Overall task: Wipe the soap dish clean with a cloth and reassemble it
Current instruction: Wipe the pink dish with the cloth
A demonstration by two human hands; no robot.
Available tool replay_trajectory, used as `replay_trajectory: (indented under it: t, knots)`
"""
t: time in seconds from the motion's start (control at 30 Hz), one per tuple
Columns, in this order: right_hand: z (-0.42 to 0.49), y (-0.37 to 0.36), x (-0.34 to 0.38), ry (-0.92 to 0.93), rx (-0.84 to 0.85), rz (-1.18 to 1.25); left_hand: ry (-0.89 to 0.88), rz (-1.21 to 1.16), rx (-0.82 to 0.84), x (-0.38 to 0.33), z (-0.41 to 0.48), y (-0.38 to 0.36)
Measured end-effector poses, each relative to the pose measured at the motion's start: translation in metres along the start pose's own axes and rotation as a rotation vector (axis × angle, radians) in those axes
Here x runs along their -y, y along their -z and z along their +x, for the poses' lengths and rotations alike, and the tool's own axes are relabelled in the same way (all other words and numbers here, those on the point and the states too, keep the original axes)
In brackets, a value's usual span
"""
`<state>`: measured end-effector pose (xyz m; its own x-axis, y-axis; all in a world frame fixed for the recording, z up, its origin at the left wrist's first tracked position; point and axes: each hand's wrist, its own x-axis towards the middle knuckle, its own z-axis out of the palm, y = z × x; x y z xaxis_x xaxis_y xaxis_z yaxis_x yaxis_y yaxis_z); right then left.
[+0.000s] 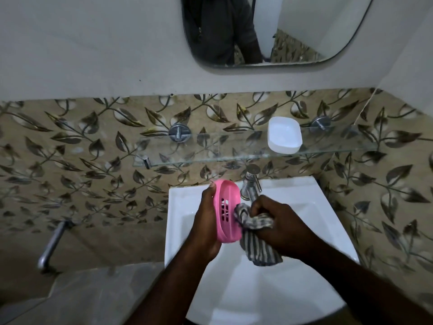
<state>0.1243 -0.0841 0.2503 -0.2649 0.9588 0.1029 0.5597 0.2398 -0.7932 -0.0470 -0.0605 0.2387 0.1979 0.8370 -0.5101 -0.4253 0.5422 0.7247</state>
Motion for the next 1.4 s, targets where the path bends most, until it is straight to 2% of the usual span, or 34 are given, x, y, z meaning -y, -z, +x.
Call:
replay_trajectory:
  t: [0.1,0.17,0.2,0.4,0.53,0.6,0.73,0.83,0.9,1.03,1.13,1.27,1.4]
  knots:
    - [0.006,0.007,0.002,-0.2,-0.299,0.477,-0.05,0.138,-0.021,0.003,0.002,0.005]
    - [0.007,0.011,0.007,-0.253,-0.384,0.722,-0.069,0.175,-0.03,0.001,0.003,0.003]
    - [0.007,0.012,0.01,-0.236,-0.397,0.739,-0.083,0.183,-0.029,0.002,0.005,0.002]
    - [0.008,0.007,0.029,0.02,-0.466,0.297,-0.134,0.321,-0.038,0.003,0.002,-0.009]
    - [0.013,0.005,0.03,0.226,-0.368,-0.076,-0.156,0.438,-0.018,0.0,-0.007,-0.014]
    - [0.015,0.001,0.027,0.205,-0.34,-0.046,-0.172,0.461,0.028,-0.001,-0.012,-0.013]
    - [0.019,0.003,0.023,0.074,-0.36,0.195,-0.212,0.57,0.242,0.002,-0.017,-0.003]
    - [0.02,0.003,0.017,0.012,-0.325,0.294,-0.195,0.613,0.231,0.001,-0.021,0.0]
    - [0.018,0.001,0.016,0.007,-0.345,0.254,-0.177,0.646,0.188,0.0,-0.021,0.002]
    - [0.01,-0.004,0.021,0.188,-0.302,-0.134,-0.168,0.691,0.225,-0.002,-0.023,0.007]
    - [0.012,-0.002,0.019,0.155,-0.296,-0.141,-0.232,0.722,0.289,-0.004,-0.027,0.014]
    - [0.017,0.003,0.012,0.09,-0.39,-0.021,-0.374,0.734,0.206,0.002,-0.027,0.02]
    - [0.019,0.004,0.012,0.047,-0.413,0.016,-0.584,0.681,0.023,0.012,-0.029,0.019]
